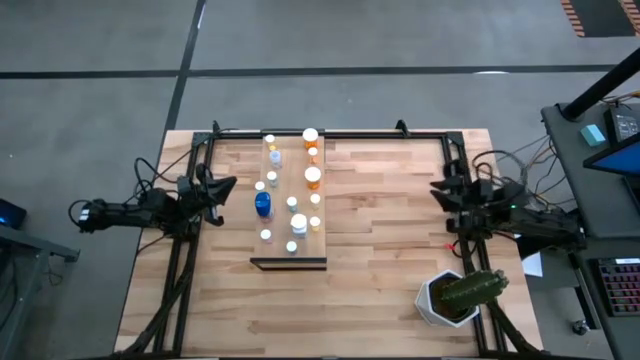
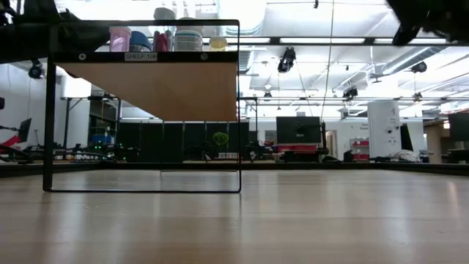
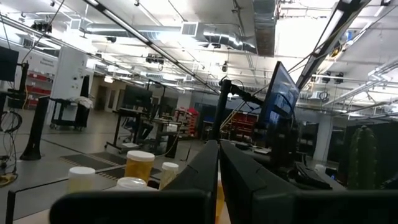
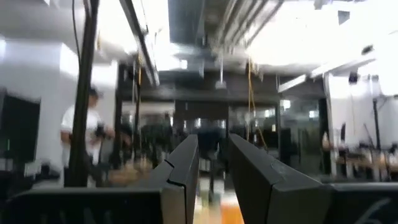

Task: Pick and place medicine bottles onto shelf by color
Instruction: Return to Home Position

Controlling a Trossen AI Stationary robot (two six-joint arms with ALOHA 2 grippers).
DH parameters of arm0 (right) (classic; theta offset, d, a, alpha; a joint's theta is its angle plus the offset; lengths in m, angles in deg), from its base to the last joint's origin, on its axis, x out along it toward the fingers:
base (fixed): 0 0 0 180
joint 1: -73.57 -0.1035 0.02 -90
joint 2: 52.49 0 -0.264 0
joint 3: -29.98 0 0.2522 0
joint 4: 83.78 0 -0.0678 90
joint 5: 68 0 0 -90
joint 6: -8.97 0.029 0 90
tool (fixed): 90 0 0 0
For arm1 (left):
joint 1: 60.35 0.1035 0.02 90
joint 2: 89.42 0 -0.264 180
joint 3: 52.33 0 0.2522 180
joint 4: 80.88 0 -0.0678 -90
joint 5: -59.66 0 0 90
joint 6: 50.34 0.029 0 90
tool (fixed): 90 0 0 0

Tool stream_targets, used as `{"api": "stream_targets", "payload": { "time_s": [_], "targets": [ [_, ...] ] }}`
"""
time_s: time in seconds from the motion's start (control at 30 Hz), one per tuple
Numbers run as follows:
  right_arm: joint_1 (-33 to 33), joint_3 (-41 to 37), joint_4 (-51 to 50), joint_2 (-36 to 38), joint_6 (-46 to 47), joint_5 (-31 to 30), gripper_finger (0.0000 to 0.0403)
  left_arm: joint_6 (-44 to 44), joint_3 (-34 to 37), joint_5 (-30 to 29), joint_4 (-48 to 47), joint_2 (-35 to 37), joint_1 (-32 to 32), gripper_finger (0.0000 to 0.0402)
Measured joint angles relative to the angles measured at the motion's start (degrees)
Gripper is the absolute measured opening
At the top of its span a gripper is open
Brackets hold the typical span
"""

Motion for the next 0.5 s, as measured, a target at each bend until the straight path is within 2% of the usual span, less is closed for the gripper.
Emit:
{"api": "stream_targets", "payload": {
  "time_s": [0.13,0.27,0.43,0.5],
  "targets": [
    [0.01,-4.48,2.92,-0.58,1.30,-0.39,0.0077,0.01,0.02,0.00,-0.01,-0.16,0.00,0.0000],
    [0.00,-4.68,-6.16,-1.31,4.79,-0.43,0.0077,-1.91,0.04,1.19,-2.13,-1.36,0.00,0.0000],
    [0.02,-4.68,-11.51,-1.50,6.14,-0.48,0.0077,-7.46,0.07,12.36,-12.92,-1.39,0.00,0.0000],
    [0.02,-4.68,-15.02,-1.44,6.70,-0.48,0.0077,-10.28,0.08,14.40,-15.59,-1.34,-0.02,0.0000]
  ]
}}
